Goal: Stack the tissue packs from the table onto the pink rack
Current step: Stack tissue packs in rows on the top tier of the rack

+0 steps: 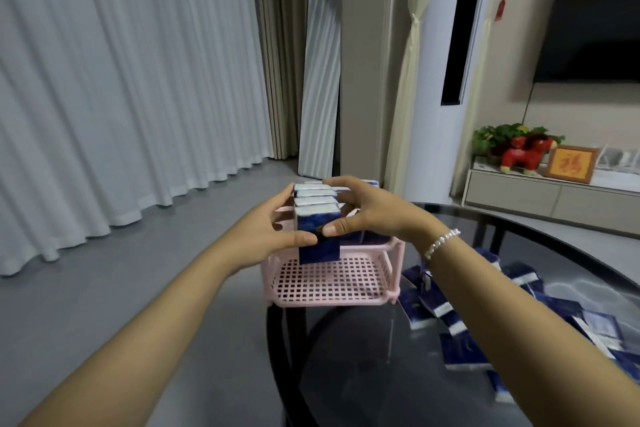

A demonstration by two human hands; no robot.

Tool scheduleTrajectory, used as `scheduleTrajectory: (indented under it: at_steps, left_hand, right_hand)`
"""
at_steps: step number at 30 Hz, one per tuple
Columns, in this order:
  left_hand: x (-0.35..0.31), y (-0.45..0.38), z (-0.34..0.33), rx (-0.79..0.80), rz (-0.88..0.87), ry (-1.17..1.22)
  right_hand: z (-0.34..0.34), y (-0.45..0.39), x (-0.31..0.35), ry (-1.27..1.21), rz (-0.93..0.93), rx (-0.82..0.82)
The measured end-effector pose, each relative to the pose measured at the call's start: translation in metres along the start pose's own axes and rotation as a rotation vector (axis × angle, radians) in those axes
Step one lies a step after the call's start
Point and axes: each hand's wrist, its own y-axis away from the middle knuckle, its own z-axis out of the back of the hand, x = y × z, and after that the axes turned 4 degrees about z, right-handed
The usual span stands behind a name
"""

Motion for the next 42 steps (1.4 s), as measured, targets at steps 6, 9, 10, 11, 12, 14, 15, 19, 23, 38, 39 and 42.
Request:
scheduleTrajectory:
  at_steps: [6,9,10,11,12,14,15,19,23,38,39,42]
  left_hand:
    - [0.017,-0.051,0.052,-0.007,0.052,0.031]
    - [0.032,-0.081,0.068,0.016,0.077,0.075]
    - [0.038,-0.091,0.071,0.024,0.085,0.083]
    - [0.045,-0.1,0.073,0.034,0.094,0.085]
    - [0.051,-0.108,0.073,0.044,0.104,0.081]
    - [0.064,-0.122,0.072,0.071,0.122,0.058]
    - [0.07,-0.129,0.072,0.085,0.13,0.038]
    - [0.089,-0.147,0.066,0.127,0.173,-0.073]
    - [0.098,-0.155,0.062,0.188,0.196,-0.208]
    - [0.104,-0.147,0.054,0.217,0.221,-0.306]
    - [0.099,-0.14,0.052,0.179,0.203,-0.301]
    - [0.078,-0.115,0.042,0.004,0.111,-0.269]
  right_hand:
    - [0.0,-0.079,-0.003,-0.018,-0.03,-0.016]
    - [-0.001,-0.117,-0.011,-0.035,-0.063,0.008]
    - [-0.001,-0.127,-0.014,-0.025,-0.081,0.018]
    - [-0.002,-0.137,-0.018,-0.009,-0.097,0.019]
    - [-0.003,-0.145,-0.022,0.012,-0.118,0.019]
    - [-0.004,-0.16,-0.033,0.064,-0.156,0.015]
    - [-0.004,-0.165,-0.038,0.11,-0.174,0.017]
    - [-0.004,-0.176,-0.052,0.271,-0.248,0.022]
    - [-0.007,-0.176,-0.052,0.521,-0.252,0.05]
    - [-0.017,-0.164,-0.057,0.781,-0.109,0.047]
    - [-0.019,-0.162,-0.057,0.76,-0.11,0.022]
    - [-0.022,-0.15,-0.058,0.626,-0.113,-0.092]
